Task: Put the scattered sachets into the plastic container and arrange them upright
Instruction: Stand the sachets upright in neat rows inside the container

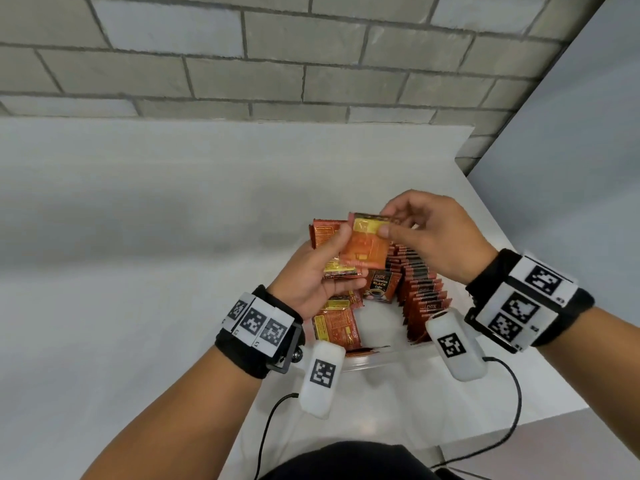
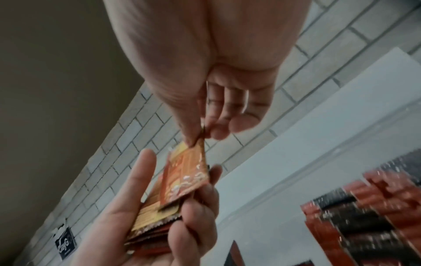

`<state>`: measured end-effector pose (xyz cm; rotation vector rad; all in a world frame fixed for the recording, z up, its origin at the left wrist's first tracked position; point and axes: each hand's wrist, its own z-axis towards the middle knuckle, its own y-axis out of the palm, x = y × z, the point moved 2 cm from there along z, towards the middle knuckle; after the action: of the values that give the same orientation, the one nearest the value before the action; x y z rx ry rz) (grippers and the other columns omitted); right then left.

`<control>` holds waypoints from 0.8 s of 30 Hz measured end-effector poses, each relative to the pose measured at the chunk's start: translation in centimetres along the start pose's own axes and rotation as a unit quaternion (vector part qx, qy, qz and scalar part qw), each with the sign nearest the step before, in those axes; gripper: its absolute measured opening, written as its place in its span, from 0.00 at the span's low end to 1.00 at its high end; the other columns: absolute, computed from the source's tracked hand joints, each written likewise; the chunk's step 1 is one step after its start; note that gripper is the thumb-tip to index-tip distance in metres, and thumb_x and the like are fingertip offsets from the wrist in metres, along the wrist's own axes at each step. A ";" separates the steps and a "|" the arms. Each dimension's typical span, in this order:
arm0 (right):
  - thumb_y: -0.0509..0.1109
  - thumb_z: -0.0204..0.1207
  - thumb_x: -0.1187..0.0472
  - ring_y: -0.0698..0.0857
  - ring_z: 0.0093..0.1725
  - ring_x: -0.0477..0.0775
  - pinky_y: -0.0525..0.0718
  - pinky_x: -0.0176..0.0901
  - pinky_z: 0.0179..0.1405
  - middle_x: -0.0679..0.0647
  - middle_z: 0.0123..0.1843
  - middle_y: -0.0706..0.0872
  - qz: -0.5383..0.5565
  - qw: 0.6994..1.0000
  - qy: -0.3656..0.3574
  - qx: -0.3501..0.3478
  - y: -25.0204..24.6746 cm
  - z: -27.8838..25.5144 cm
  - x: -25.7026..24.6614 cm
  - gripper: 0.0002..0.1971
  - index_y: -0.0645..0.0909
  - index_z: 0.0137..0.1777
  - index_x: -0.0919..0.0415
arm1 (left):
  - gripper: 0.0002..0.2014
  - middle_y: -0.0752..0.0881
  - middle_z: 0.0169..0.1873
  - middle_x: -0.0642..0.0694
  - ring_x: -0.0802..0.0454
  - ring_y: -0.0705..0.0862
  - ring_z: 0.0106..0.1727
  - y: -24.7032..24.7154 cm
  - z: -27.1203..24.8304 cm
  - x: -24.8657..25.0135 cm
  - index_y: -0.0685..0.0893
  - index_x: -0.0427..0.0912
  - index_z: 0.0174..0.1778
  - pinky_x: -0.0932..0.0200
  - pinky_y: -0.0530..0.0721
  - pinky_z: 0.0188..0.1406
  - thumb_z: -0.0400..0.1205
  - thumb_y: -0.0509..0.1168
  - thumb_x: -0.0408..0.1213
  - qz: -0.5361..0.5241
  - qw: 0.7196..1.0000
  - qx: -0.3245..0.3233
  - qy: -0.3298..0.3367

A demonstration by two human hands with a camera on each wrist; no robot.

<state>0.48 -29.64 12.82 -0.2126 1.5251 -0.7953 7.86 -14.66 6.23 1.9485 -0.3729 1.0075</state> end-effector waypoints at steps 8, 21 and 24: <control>0.81 0.65 0.69 0.78 0.40 0.36 0.74 0.24 0.42 0.41 0.41 0.76 -0.099 0.985 -0.139 -0.006 1.1 -2.0 0.5 0.08 0.86 0.39 0.58 | 0.17 0.89 0.47 0.36 0.45 0.89 0.43 -0.5 0.2 0.0 0.83 0.35 0.55 0.54 0.90 0.39 0.74 0.66 0.40 -0.148 0.989 0.019 0.022; 0.72 0.76 0.56 0.81 0.44 0.42 0.75 0.23 0.43 0.45 0.54 0.81 -0.114 0.992 -0.053 0.018 0.8 -1.9 0.9 0.15 0.80 0.62 0.51 | 0.12 0.90 0.44 0.42 0.43 0.88 0.48 -0.4 0.7 -0.2 0.84 0.38 0.49 0.47 0.87 0.48 0.75 0.66 0.20 -0.009 0.998 0.015 0.062; 0.71 0.78 0.57 0.83 0.46 0.42 0.75 0.21 0.45 0.44 0.53 0.84 -0.133 0.990 -0.039 -0.015 0.9 -1.1 0.7 0.14 0.83 0.63 0.55 | 0.14 0.90 0.43 0.42 0.45 0.89 0.45 0.0 0.7 -0.4 0.86 0.39 0.50 0.49 0.88 0.43 0.71 0.70 0.22 0.026 0.998 -0.006 0.059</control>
<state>-0.37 -28.99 11.60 -0.4728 1.4531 -0.9630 7.94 -15.24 5.73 1.8668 -0.3651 1.1455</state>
